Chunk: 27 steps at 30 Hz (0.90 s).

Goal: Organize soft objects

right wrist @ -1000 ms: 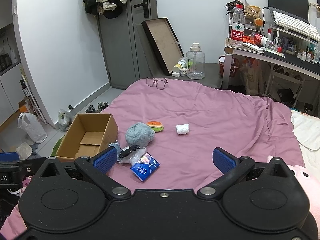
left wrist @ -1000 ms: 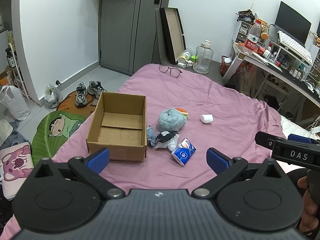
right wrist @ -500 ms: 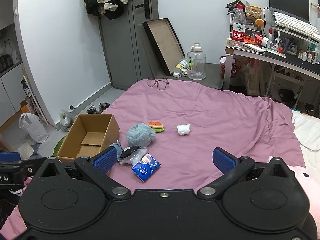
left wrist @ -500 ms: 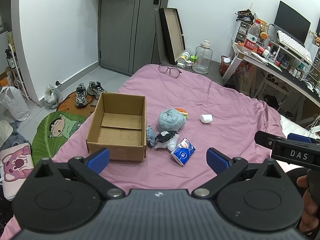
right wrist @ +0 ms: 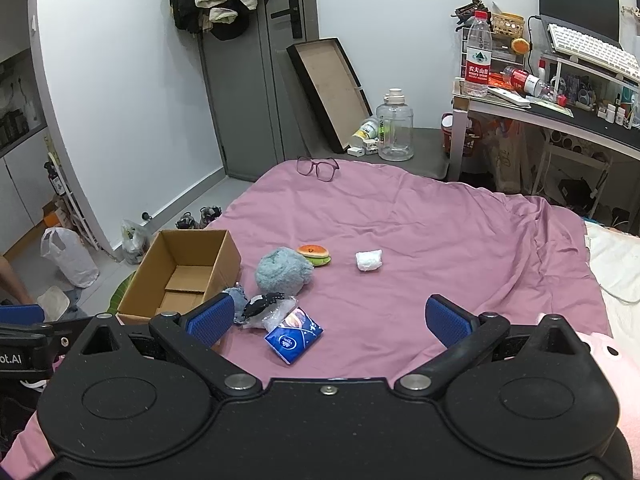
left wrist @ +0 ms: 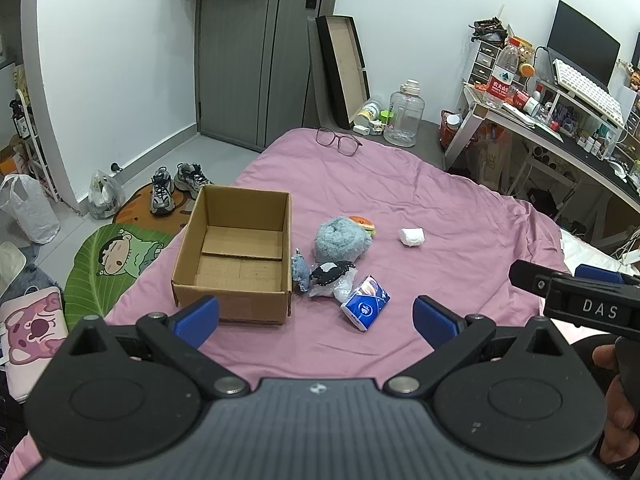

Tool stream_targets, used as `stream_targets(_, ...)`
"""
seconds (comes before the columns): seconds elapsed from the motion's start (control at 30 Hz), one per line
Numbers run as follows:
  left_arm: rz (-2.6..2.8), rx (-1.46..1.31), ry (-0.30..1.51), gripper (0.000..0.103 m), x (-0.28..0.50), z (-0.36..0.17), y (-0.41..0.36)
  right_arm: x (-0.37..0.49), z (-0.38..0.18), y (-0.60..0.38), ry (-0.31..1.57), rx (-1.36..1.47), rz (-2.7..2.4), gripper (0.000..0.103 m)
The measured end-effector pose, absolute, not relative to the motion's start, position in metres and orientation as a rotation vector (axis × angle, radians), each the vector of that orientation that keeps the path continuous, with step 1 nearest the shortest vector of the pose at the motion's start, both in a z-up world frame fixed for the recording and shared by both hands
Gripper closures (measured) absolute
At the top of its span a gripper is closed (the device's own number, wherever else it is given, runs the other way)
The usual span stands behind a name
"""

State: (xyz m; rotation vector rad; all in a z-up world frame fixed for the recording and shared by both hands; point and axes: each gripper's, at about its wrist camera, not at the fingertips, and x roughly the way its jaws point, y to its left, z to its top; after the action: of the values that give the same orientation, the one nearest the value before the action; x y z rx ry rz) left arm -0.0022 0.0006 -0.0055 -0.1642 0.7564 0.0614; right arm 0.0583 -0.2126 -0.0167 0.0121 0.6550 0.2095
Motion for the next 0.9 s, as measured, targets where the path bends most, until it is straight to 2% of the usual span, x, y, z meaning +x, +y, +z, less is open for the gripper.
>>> stream_targets(0.9,0.065,-0.155,0.779,0.001,0.004,-0.007,-0.001,0.069,-0.028,-0.214,0.694,0.049,0.241,0.000)
